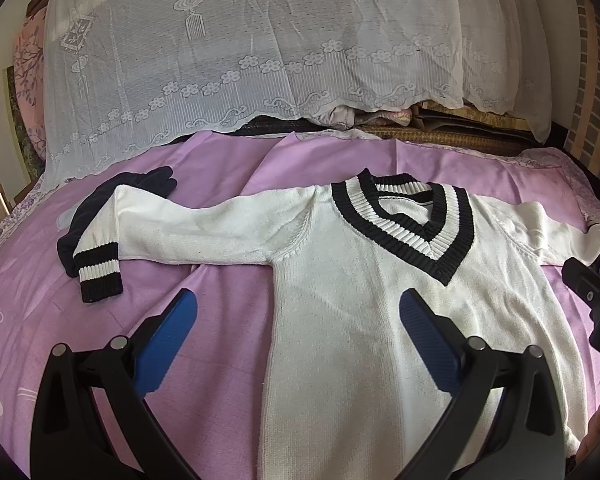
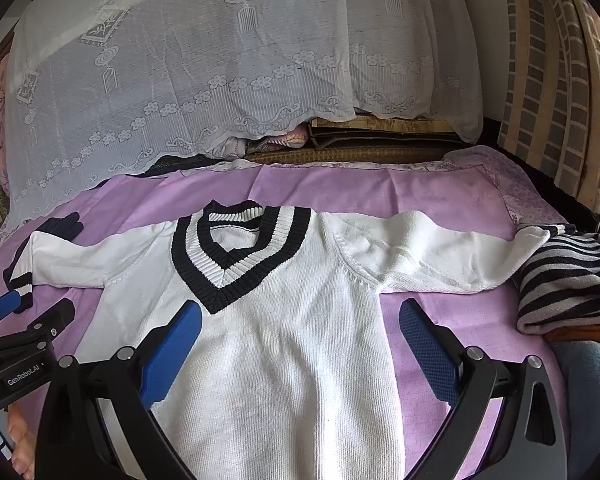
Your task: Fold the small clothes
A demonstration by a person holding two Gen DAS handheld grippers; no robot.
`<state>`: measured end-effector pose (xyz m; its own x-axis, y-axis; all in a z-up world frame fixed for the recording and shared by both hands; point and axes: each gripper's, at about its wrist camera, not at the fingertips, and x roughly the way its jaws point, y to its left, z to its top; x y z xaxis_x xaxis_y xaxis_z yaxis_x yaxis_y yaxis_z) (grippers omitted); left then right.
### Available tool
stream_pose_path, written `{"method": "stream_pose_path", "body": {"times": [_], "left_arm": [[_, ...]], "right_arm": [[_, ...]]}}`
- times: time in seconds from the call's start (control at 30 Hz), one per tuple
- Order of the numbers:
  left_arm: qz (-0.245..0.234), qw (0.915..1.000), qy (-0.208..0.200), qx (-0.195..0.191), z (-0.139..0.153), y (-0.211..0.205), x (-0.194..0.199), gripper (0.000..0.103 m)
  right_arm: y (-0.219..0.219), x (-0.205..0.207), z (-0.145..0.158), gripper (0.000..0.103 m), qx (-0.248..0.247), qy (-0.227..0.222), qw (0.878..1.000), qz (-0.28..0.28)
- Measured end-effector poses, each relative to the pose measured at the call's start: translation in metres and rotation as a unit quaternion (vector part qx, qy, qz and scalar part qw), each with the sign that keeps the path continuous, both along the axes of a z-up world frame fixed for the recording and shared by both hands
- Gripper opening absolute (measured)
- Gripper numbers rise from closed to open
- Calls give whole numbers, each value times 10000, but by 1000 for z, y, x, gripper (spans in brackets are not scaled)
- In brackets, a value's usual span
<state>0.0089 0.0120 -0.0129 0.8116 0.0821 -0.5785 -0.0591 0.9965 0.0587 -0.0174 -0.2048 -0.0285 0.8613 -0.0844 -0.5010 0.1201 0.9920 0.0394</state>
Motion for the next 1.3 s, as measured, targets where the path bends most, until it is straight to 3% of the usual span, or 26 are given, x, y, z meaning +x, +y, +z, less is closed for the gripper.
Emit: {"method": "stream_pose_path", "body": {"times": [0.23, 0.43, 0.57, 0.63, 0.67, 0.77, 0.87, 1.0, 1.07, 1.17, 1.3], "left_arm": [[-240, 9995, 158, -85, -2, -10, 14, 99], [-764, 9961, 442, -41, -13, -40, 56, 99], [-861, 9932, 784, -93, -49, -50, 83, 99], [-831, 9881, 1279, -187, -74, -45, 95, 99], [-829, 9851, 1469, -341, -79, -41, 99, 99], [-739, 9868, 1272, -672, -74, -31, 95, 99], [-732, 9864, 1368, -551, -77, -35, 96, 99], [-853, 9896, 1078, -416, -57, -48, 86, 98], [-1237, 9868, 999, -309, -37, -76, 88, 98], [-1779, 9806, 789, 253, -14, -149, 95, 98], [-2547, 9607, 497, 982, -18, -262, 97, 98]], "right_arm": [[-34, 0, 20, 99, 74, -75, 9996, -280], [-114, 7, 43, 99, 329, 17, 9940, -1044], [-189, 6, 55, 99, 990, -48, 9828, -1558], [-228, 12, 53, 99, 1418, 1, 9742, -1755], [-247, 17, 51, 94, 1599, 58, 9691, -1879], [-292, 33, 42, 72, 2138, 228, 9505, -2242], [-323, 48, 28, 63, 2460, 363, 9370, -2452], [-343, 67, 6, 59, 2745, 609, 9271, -2479], [-353, 72, -3, 58, 2978, 667, 9186, -2509], [-365, 78, -8, 56, 3095, 672, 9137, -2547], [-376, 88, -12, 55, 2984, 645, 9199, -2461]]}}
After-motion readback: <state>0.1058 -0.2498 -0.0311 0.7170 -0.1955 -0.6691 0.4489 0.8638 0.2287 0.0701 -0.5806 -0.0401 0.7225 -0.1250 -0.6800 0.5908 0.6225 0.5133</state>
